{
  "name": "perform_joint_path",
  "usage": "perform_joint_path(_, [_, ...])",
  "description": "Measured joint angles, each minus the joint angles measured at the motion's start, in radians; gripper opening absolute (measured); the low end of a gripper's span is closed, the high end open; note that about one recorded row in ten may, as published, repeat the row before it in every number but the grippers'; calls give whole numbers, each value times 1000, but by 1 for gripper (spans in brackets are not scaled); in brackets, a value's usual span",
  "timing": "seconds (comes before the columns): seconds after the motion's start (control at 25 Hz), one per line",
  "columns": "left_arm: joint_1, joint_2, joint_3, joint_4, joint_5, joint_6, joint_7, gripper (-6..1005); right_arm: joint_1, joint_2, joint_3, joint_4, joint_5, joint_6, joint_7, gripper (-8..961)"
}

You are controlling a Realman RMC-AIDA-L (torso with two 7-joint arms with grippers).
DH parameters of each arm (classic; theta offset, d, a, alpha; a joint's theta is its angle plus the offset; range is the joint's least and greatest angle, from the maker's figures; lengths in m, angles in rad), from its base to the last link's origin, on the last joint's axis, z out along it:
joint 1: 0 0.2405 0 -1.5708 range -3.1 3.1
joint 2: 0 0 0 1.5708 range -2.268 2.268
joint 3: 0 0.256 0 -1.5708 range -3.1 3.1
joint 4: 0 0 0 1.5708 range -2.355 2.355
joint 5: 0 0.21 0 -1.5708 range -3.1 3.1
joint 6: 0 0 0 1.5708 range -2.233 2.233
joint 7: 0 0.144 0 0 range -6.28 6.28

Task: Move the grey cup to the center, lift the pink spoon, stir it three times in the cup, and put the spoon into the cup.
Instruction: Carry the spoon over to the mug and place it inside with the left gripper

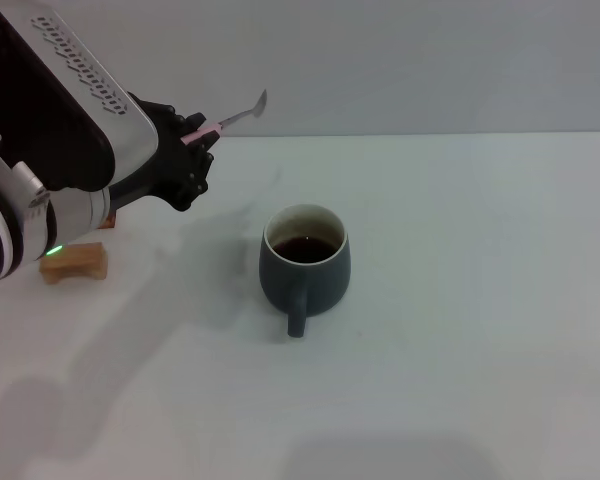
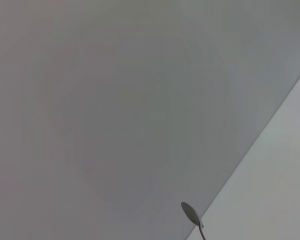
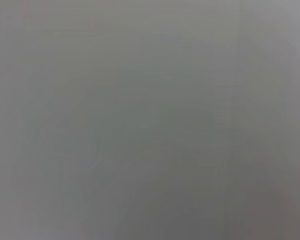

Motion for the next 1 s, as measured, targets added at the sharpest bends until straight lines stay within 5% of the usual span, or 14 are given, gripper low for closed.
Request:
perform_joint_path(0.04, [-5, -33, -46, -1, -54, -54, 91, 140, 0, 0, 0, 0, 0, 0, 0, 0])
perform_joint_path(0.84, [-25, -32, -141, -96, -99, -245, 167, 141, 2, -2, 11, 0, 0, 6, 0, -1])
perform_joint_path(1.0, [-32, -34, -161, -163, -110, -390, 220, 141, 3, -2, 11, 0, 0, 9, 0, -1])
